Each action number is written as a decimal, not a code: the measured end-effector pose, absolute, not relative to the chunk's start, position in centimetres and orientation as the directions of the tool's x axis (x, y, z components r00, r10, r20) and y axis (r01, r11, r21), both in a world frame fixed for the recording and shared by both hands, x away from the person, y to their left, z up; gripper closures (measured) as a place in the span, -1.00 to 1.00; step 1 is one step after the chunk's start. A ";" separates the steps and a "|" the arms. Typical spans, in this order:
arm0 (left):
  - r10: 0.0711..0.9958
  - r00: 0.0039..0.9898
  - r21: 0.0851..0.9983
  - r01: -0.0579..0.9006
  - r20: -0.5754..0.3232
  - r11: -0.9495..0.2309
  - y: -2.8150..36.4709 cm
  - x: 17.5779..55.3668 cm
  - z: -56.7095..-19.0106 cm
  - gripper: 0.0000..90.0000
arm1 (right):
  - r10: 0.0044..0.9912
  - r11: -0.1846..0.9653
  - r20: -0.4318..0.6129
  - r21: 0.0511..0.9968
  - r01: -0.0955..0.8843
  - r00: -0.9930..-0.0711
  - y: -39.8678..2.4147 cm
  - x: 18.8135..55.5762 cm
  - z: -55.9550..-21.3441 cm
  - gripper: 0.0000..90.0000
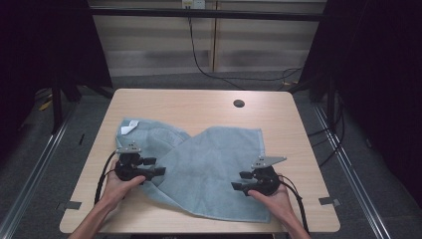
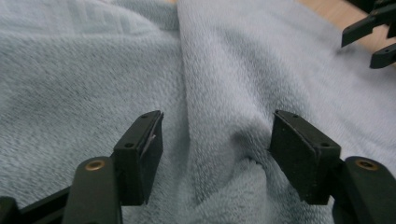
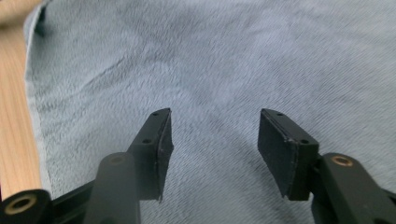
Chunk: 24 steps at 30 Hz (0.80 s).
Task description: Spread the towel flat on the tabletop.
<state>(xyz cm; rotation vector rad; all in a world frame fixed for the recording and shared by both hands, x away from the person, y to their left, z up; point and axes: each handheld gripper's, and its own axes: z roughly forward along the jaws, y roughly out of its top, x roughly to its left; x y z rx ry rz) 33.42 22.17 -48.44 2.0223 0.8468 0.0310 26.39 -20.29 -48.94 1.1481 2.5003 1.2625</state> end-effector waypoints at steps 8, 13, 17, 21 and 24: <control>0.590 0.784 0.715 0.524 -0.192 -0.464 20.9 33.0 -49.7 0.51 | 0.706 0.408 0.161 0.703 0.583 -0.689 -19.9 25.6 -50.1 -0.14; 0.601 0.771 0.722 0.538 -0.212 -0.435 20.9 32.7 -49.9 0.57 | 0.726 0.474 0.037 0.696 0.539 -0.686 -19.4 25.2 -50.0 0.29; 0.594 0.773 0.725 0.540 -0.225 -0.428 20.7 32.2 -50.0 0.57 | 0.732 0.472 0.035 0.693 0.544 -0.680 -19.8 25.8 -49.9 0.75; 0.582 0.781 0.722 0.536 -0.227 -0.438 20.5 31.6 -49.9 0.57 | 0.746 0.453 0.060 0.684 0.572 -0.663 -20.6 27.7 -49.8 0.91; 0.571 0.783 0.724 0.541 -0.246 -0.429 20.2 31.0 -50.0 0.56 | 0.763 0.452 0.048 0.674 0.585 -0.645 -20.7 29.2 -49.8 0.92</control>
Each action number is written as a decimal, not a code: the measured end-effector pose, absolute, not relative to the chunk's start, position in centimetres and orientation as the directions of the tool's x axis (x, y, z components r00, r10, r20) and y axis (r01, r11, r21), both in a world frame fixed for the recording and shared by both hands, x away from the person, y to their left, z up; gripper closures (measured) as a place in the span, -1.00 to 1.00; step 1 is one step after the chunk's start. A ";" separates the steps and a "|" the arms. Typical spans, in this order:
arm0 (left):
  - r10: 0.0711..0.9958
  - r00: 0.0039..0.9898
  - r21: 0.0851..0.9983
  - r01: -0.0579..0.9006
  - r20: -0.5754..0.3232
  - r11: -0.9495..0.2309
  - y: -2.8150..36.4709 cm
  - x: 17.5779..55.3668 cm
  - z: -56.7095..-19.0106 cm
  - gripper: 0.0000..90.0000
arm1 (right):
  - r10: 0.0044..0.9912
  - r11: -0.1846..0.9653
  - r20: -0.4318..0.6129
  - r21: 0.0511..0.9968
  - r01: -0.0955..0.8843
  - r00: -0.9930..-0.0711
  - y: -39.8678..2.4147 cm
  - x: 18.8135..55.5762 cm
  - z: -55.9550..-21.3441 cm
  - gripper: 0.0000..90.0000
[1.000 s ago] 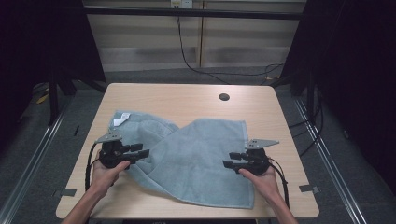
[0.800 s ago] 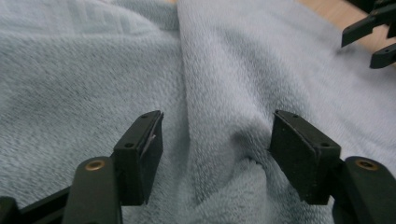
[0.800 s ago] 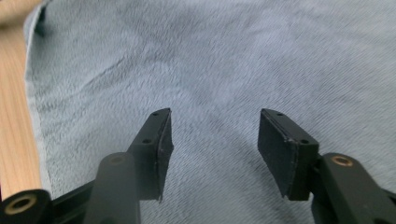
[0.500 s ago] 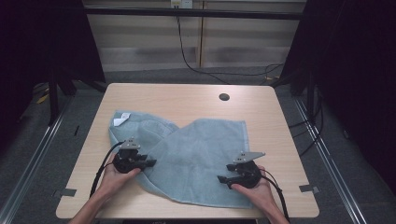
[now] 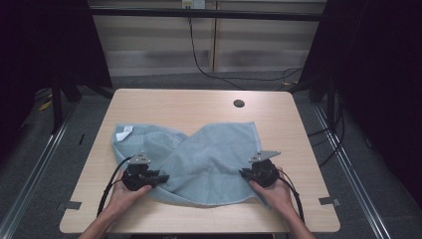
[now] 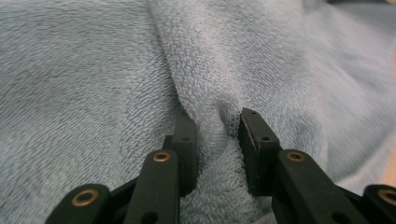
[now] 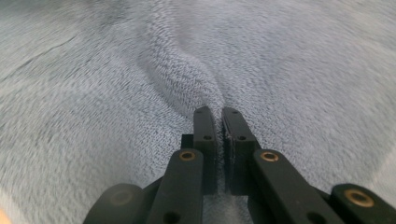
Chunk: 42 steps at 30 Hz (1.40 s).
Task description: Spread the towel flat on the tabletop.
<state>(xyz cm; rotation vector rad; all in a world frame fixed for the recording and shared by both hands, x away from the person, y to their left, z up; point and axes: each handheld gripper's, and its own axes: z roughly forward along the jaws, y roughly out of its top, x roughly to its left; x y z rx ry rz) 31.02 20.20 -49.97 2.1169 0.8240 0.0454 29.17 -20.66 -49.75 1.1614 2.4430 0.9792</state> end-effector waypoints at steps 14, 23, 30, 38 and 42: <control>0.472 0.821 0.695 0.543 -0.322 -0.471 16.4 27.5 -49.2 0.38 | 0.805 0.409 0.050 0.675 0.614 -0.591 -20.4 37.2 -50.0 0.94; 0.437 0.821 0.721 0.549 -0.369 -0.422 17.2 27.5 -47.2 0.10 | 0.850 0.323 0.073 0.710 0.626 -0.521 -21.3 40.5 -50.3 0.93; 0.512 0.784 0.768 0.554 -0.351 -0.322 20.9 30.4 -45.8 0.17 | 0.853 0.291 0.084 0.744 0.602 -0.516 -21.4 39.7 -48.6 0.65; 0.610 0.725 0.755 0.584 -0.320 -0.298 23.5 34.5 -46.8 0.08 | 0.763 0.297 0.130 0.799 0.522 -0.633 -19.0 34.7 -46.0 0.25; 0.615 0.742 0.727 0.574 -0.267 -0.377 22.6 35.0 -48.0 0.09 | 0.685 0.334 0.163 0.796 0.505 -0.710 -16.1 32.8 -46.4 0.04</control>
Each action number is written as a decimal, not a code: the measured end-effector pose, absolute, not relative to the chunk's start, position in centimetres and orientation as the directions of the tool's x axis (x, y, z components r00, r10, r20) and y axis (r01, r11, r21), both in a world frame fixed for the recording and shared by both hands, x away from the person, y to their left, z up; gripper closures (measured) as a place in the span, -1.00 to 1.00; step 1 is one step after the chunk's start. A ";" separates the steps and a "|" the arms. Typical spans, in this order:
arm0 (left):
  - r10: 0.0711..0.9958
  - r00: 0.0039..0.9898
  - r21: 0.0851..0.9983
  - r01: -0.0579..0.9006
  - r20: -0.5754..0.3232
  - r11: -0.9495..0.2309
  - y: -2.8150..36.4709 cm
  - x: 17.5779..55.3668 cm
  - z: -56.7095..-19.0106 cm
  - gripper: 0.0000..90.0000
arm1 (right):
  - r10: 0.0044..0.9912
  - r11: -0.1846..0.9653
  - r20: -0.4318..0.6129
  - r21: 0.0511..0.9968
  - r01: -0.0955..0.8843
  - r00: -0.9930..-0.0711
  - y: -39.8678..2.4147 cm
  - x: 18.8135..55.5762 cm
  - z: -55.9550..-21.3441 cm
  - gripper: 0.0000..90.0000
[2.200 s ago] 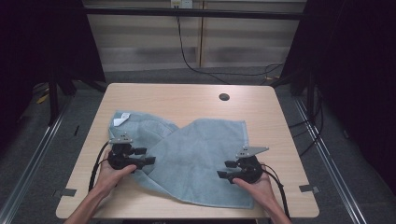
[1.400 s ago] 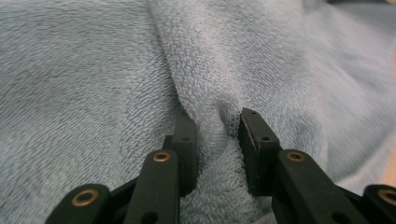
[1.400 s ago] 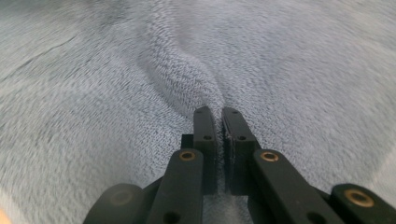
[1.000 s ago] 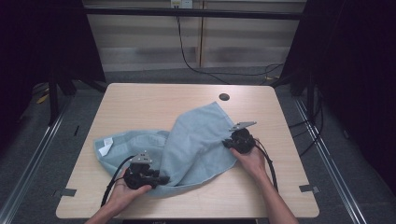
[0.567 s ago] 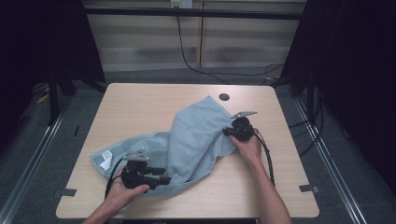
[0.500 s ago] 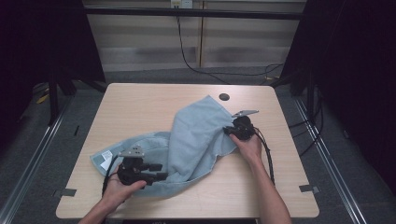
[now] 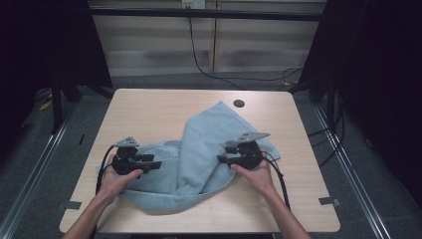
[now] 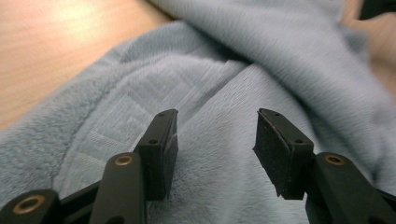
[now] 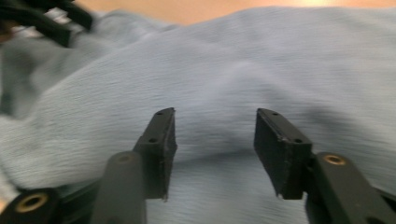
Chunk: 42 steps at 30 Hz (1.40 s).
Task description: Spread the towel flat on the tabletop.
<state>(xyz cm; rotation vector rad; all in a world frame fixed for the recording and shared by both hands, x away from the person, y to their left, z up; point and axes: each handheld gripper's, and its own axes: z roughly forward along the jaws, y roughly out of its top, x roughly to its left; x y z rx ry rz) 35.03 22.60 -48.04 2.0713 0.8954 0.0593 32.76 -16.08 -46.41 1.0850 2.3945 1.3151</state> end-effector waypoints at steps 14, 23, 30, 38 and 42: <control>0.592 0.787 0.673 0.535 -0.176 -0.511 21.5 33.7 -49.3 0.82 | 0.660 0.449 0.119 0.729 0.516 -0.742 -11.7 32.3 -49.3 0.87; 0.493 0.829 0.701 0.516 -0.265 -0.492 19.2 29.7 -48.7 0.84 | 0.797 0.337 0.109 0.736 0.587 -0.594 -16.4 35.4 -49.5 0.92; 0.463 0.835 0.688 0.524 -0.297 -0.503 18.0 27.9 -48.7 0.84 | 0.879 0.235 0.098 0.763 0.602 -0.467 -20.3 37.6 -49.6 0.92; 0.425 0.835 0.689 0.536 -0.349 -0.488 18.3 25.4 -48.5 0.65 | 0.889 0.236 0.089 0.751 0.617 -0.448 -21.4 38.0 -49.7 0.90; 0.442 0.821 0.716 0.548 -0.362 -0.431 19.4 26.4 -47.6 0.51 | 0.873 0.237 0.108 0.759 0.607 -0.476 -21.2 37.6 -49.3 0.81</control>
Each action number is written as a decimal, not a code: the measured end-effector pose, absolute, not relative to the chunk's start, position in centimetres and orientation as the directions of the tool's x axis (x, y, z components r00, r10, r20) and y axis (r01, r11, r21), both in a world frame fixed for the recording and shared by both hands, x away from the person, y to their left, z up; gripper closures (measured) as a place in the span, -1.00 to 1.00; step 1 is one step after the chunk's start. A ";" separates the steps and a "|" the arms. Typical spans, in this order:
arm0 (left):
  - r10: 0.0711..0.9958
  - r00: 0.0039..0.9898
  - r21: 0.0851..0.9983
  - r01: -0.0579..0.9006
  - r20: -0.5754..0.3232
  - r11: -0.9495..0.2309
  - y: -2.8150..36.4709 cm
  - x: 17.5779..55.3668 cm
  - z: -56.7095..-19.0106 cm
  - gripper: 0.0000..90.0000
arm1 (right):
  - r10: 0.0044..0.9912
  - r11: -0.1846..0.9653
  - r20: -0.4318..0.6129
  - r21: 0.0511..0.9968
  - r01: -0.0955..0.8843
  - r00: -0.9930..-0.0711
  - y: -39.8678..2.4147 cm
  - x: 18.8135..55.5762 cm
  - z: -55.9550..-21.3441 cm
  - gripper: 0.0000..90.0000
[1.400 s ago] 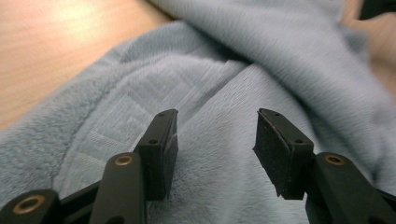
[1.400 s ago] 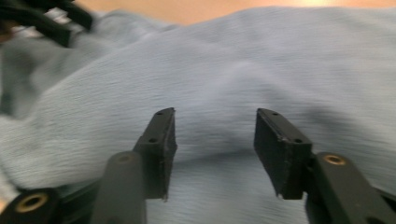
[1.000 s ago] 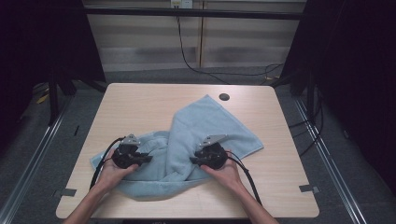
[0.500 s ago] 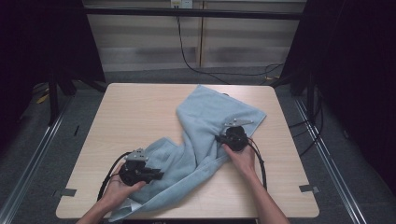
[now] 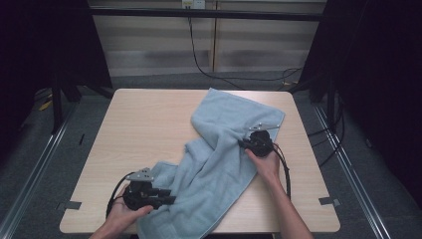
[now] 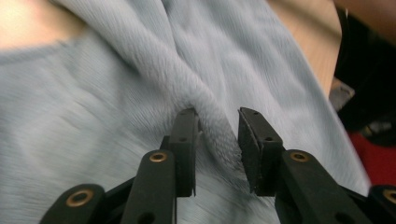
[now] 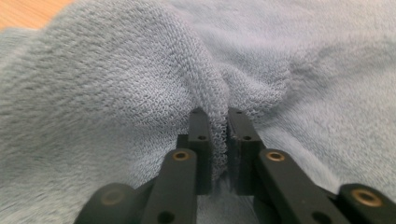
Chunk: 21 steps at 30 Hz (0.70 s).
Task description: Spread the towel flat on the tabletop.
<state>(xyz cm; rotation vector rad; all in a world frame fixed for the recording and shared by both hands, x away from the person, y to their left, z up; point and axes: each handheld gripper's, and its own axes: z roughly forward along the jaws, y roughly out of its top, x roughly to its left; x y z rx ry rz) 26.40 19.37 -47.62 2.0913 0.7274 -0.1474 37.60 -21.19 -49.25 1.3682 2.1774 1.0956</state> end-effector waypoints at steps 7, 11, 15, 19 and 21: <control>0.494 0.797 0.761 0.548 -0.348 -0.348 21.2 29.0 -46.0 0.49 | 0.851 0.224 0.130 0.786 0.577 -0.508 -21.6 36.6 -48.0 0.57; 0.570 0.763 0.754 0.558 -0.304 -0.346 21.9 31.7 -46.4 0.44 | 0.833 0.218 0.145 0.800 0.558 -0.534 -21.3 35.3 -47.1 0.45; 0.635 0.723 0.716 0.593 -0.273 -0.368 22.1 33.9 -48.2 0.30 | 0.785 0.259 0.163 0.790 0.555 -0.598 -20.4 32.5 -46.9 0.33; 0.659 0.709 0.700 0.602 -0.249 -0.383 21.9 34.7 -49.2 0.17 | 0.738 0.319 0.172 0.764 0.561 -0.653 -19.5 29.0 -47.4 0.21; 0.667 0.710 0.687 0.602 -0.226 -0.407 21.7 34.8 -49.5 0.13 | 0.730 0.319 0.188 0.757 0.570 -0.658 -19.5 27.1 -47.6 0.15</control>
